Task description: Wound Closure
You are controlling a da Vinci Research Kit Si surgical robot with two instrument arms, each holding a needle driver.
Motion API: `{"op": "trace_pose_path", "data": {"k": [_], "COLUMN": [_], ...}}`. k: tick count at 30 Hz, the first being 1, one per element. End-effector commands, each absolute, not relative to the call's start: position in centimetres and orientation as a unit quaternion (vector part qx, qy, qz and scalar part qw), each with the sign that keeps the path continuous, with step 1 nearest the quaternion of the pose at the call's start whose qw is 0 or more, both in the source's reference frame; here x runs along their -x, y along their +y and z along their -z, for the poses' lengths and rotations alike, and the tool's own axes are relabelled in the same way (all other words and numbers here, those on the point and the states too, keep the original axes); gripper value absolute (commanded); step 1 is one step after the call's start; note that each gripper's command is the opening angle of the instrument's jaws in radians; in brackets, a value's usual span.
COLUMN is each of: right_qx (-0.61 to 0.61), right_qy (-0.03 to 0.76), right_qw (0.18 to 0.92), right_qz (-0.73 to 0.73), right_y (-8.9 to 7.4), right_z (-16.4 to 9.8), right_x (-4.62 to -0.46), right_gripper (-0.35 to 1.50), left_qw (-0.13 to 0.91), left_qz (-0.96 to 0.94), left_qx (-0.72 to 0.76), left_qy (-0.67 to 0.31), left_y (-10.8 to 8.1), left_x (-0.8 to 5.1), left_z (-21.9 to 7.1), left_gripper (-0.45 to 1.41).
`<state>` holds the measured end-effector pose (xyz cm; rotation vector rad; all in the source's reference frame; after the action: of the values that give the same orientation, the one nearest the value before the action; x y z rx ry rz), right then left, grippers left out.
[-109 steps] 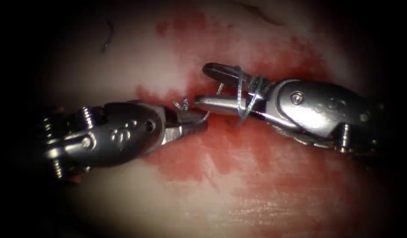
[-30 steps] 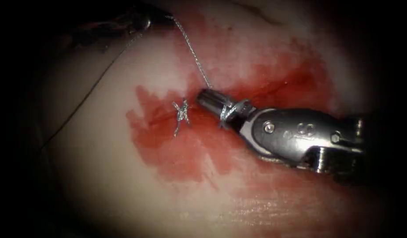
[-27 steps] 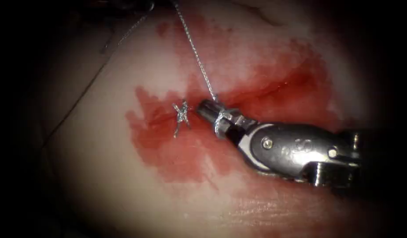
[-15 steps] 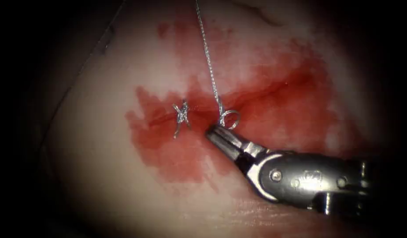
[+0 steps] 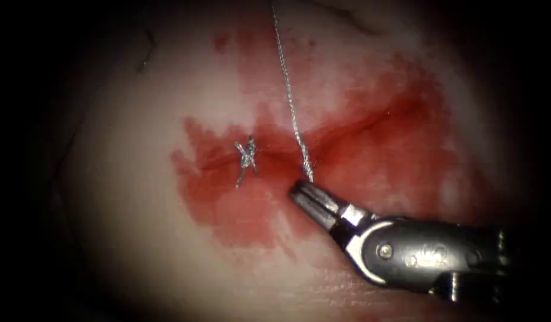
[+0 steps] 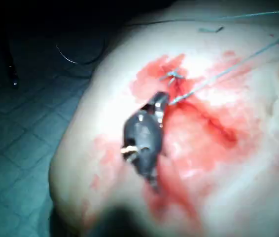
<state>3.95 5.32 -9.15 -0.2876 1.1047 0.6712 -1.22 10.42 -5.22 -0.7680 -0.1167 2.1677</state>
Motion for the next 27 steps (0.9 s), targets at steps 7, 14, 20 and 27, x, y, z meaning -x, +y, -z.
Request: {"op": "trace_pose_path", "data": {"k": [7, 14, 20, 27], "right_qx": [0.129, 0.123, 0.115, 0.117], "right_qy": [0.524, 0.527, 0.52, 0.514], "right_qw": [0.787, 0.791, 0.8, 0.803], "right_qz": [-0.3, -0.287, -0.278, -0.279], "right_y": [5.34, 5.32, 5.22, 5.27], "right_z": [9.16, 9.12, 8.97, 8.91], "right_x": [-4.07, -4.2, -4.23, -4.08], "right_gripper": [-0.35, -0.35, -0.35, -0.35], "left_qw": [0.414, 0.418, 0.417, 0.416], "left_qz": [-0.854, -0.852, -0.853, -0.853], "left_qx": [0.314, 0.315, 0.313, 0.315], "left_qy": [-0.021, -0.01, -0.005, -0.002], "left_y": [10.83, 11.1, 11.17, 11.1], "left_x": [1.17, 1.07, 1.09, 1.14], "left_z": [5.14, 5.1, 5.05, 5.0], "left_gripper": [-0.35, -0.35, -0.35, -0.35]}}
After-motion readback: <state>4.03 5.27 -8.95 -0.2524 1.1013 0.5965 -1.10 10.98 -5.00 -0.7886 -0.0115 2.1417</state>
